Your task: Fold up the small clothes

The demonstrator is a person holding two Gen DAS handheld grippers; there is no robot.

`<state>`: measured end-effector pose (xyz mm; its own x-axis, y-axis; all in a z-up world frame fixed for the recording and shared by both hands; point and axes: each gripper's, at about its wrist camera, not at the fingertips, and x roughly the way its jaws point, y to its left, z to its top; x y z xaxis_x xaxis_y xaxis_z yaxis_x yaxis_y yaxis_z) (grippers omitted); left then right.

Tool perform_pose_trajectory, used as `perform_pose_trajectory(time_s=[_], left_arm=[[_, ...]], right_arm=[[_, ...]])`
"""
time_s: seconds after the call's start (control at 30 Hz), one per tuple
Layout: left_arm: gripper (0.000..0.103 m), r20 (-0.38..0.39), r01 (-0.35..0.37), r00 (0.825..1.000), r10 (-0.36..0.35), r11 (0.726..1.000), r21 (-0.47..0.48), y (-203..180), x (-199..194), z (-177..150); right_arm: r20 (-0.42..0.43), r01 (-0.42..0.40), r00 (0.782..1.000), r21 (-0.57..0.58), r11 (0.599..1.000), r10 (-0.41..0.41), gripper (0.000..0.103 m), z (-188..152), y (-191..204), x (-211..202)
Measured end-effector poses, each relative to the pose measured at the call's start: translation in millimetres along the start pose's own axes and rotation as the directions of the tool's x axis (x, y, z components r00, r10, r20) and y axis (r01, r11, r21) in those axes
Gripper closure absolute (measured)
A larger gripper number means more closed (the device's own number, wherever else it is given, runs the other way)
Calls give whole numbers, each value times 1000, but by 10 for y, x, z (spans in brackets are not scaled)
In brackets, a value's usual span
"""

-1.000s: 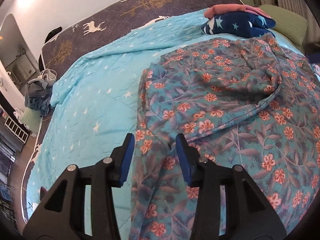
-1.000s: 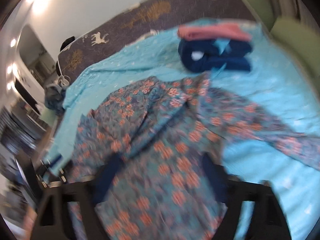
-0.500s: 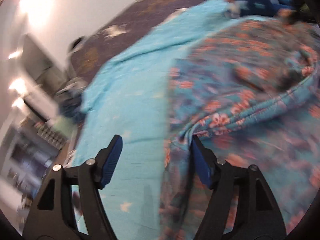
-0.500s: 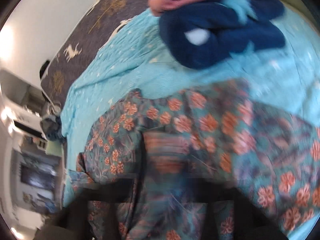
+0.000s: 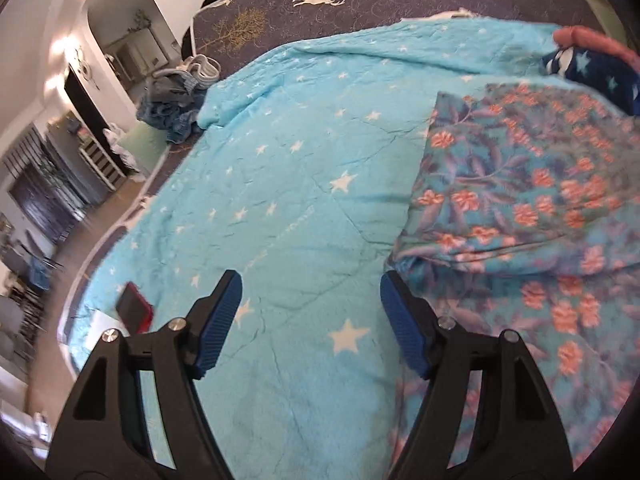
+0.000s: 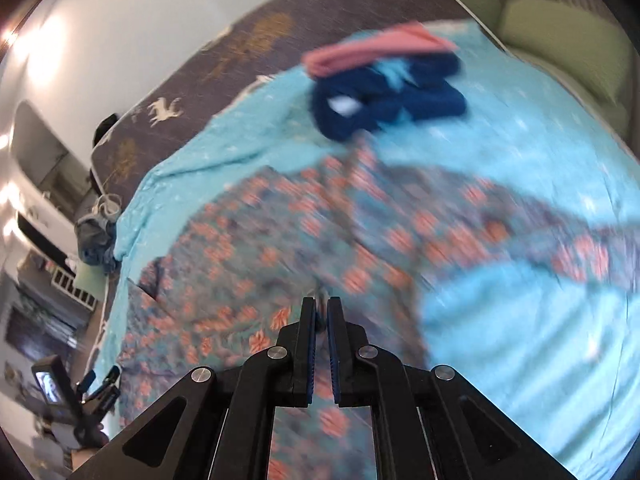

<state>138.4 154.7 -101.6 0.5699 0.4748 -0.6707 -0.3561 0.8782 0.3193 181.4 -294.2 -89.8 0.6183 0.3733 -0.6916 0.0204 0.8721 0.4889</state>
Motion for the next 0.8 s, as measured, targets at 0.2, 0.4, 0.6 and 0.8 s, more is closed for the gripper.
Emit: perform_pose_trajectory(time_s=[0.2, 0.4, 0.6, 0.8], left_arm=[[28, 58, 69, 996, -65, 995, -74, 198, -165, 95], [26, 72, 197, 978, -194, 980, -40, 20, -146, 214], [26, 70, 372, 923, -379, 923, 95, -460, -230, 313], [26, 25, 388, 917, -397, 906, 167, -804, -236, 310]], right_arm=[[-74, -61, 996, -117, 991, 53, 92, -252, -41, -224], [-73, -73, 995, -64, 995, 68, 56, -126, -156, -217], [-115, -124, 987, -67, 990, 116, 53, 266, 97, 94], [-250, -142, 965, -228, 963, 83, 36, 610, 498, 677]])
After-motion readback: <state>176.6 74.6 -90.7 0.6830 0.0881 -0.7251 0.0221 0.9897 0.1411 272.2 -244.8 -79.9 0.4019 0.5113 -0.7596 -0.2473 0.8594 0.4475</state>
